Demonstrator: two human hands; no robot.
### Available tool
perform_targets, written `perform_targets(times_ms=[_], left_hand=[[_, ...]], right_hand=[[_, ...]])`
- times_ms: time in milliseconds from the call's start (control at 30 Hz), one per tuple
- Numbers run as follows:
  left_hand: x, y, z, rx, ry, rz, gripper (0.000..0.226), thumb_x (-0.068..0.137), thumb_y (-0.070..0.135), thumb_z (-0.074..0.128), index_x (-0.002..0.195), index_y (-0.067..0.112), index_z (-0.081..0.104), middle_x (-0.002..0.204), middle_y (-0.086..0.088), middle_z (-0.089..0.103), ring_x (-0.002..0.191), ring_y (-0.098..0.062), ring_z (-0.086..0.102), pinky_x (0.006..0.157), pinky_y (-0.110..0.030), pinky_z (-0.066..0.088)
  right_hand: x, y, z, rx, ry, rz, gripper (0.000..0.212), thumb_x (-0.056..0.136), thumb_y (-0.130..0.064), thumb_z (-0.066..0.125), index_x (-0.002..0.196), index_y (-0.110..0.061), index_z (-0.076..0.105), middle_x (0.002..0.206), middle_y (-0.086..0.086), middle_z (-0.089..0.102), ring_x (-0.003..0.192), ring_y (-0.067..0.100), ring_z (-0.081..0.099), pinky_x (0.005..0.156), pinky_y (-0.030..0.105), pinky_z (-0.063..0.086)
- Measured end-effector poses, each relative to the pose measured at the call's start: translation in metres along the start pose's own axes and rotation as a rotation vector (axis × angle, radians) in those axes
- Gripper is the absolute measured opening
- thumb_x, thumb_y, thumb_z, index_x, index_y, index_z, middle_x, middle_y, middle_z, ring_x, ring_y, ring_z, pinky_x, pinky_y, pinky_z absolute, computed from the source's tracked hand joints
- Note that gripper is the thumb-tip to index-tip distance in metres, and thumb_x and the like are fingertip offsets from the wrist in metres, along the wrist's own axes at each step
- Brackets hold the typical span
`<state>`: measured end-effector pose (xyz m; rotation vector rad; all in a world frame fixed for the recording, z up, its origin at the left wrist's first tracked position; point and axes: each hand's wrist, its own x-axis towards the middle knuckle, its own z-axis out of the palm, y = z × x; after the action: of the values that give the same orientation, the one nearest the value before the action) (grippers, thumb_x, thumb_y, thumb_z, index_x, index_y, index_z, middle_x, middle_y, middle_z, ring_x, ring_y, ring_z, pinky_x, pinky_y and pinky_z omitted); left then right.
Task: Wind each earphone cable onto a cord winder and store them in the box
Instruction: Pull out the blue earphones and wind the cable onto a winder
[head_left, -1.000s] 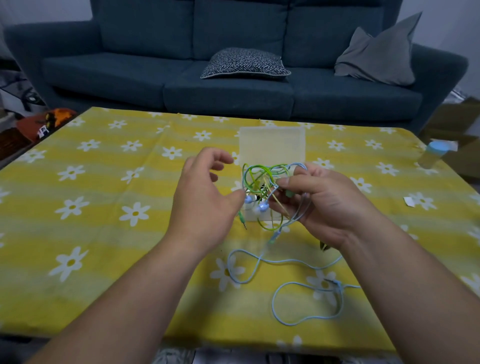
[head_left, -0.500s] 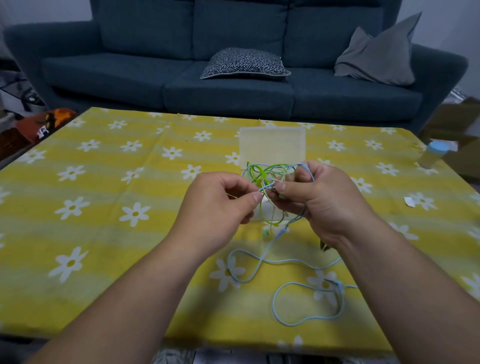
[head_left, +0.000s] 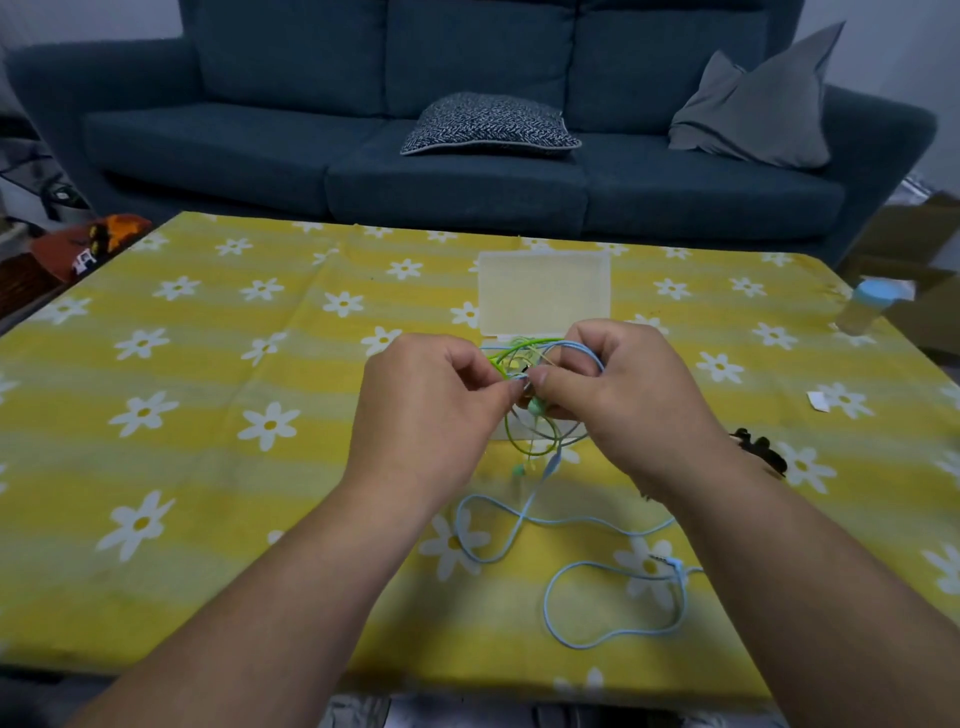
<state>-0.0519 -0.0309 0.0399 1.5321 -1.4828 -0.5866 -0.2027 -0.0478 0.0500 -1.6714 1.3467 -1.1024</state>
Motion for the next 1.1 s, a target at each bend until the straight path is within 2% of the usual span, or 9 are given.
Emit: perform_targets(times_ms=[67,167,267,367,533,667,733,867,1100], left_hand=[[0.001,-0.002,0.0,0.096,-0.005,0.007,0.02,0.071,0.021,0.083,0.057,0.019,0.068,0.047,0.009,0.058,0.043,-0.006,0.05,0.045,-0.02,0.038],[-0.001,-0.002,0.001,0.162,-0.009,0.018,0.019,0.069,0.019,0.082,0.057,0.02,0.067,0.049,0.008,0.058,0.045,-0.005,0.05,0.044,-0.015,0.035],[-0.004,0.002,0.003,0.008,0.004,-0.009,0.028,0.066,0.031,0.089,0.062,0.018,0.064,0.052,0.004,0.061,0.044,-0.008,0.055,0.047,-0.028,0.049],[-0.004,0.004,0.003,-0.116,0.023,-0.022,0.032,0.066,0.029,0.09,0.064,0.015,0.061,0.054,-0.004,0.063,0.048,-0.023,0.063,0.047,-0.039,0.053],[-0.006,0.009,0.002,-0.371,-0.12,-0.087,0.016,0.071,0.014,0.085,0.074,0.009,0.071,0.06,-0.005,0.07,0.053,-0.012,0.066,0.053,-0.021,0.052],[-0.003,0.007,0.001,-0.661,-0.213,-0.192,0.006,0.089,0.003,0.066,0.085,0.0,0.069,0.075,-0.016,0.072,0.065,-0.019,0.071,0.063,-0.025,0.059],[-0.001,0.005,0.001,-0.676,-0.207,-0.243,0.002,0.088,-0.004,0.065,0.087,-0.003,0.064,0.075,-0.02,0.068,0.059,-0.019,0.068,0.059,-0.024,0.058],[0.0,0.001,0.003,-0.617,-0.203,-0.287,0.011,0.082,0.002,0.073,0.086,-0.002,0.064,0.062,-0.008,0.065,0.052,-0.015,0.061,0.054,-0.024,0.056],[0.003,0.002,0.0,-0.753,-0.257,-0.443,0.018,0.094,0.003,0.059,0.109,0.003,0.069,0.099,-0.019,0.072,0.078,-0.02,0.066,0.059,-0.023,0.056]], right_hand=[[0.001,0.002,-0.002,0.065,0.015,0.039,0.046,0.074,-0.014,0.075,0.055,-0.02,0.033,0.063,0.011,0.046,0.067,0.038,0.067,0.068,0.067,0.051],[0.002,0.004,-0.005,0.139,0.015,0.068,0.051,0.078,0.005,0.073,0.059,-0.019,0.032,0.065,0.014,0.054,0.07,0.033,0.073,0.07,0.059,0.054],[0.001,0.003,-0.004,0.099,0.012,0.055,0.047,0.078,0.007,0.072,0.061,-0.015,0.034,0.069,0.02,0.056,0.056,0.015,0.065,0.066,0.051,0.055],[0.001,0.002,-0.003,0.201,-0.012,0.062,0.048,0.08,0.01,0.069,0.061,-0.015,0.033,0.062,0.008,0.051,0.054,0.011,0.061,0.064,0.041,0.053],[0.002,0.004,-0.003,0.301,-0.052,0.077,0.052,0.079,0.011,0.069,0.058,-0.019,0.032,0.06,0.004,0.041,0.063,0.019,0.048,0.066,0.039,0.049],[0.003,0.003,-0.008,0.368,-0.04,0.11,0.052,0.08,0.012,0.068,0.06,-0.018,0.03,0.062,0.008,0.046,0.064,0.023,0.059,0.066,0.037,0.052],[0.002,0.003,-0.008,0.4,-0.065,0.122,0.052,0.082,0.012,0.066,0.06,-0.018,0.03,0.057,0.002,0.049,0.059,0.019,0.063,0.067,0.036,0.054],[0.0,0.003,-0.005,0.352,-0.12,0.112,0.053,0.08,0.01,0.071,0.058,-0.019,0.032,0.06,0.003,0.046,0.059,0.018,0.053,0.067,0.037,0.051],[-0.001,-0.001,-0.008,0.347,-0.178,0.104,0.042,0.08,0.009,0.068,0.061,-0.013,0.038,0.075,0.014,0.057,0.07,0.022,0.059,0.064,0.031,0.051]])
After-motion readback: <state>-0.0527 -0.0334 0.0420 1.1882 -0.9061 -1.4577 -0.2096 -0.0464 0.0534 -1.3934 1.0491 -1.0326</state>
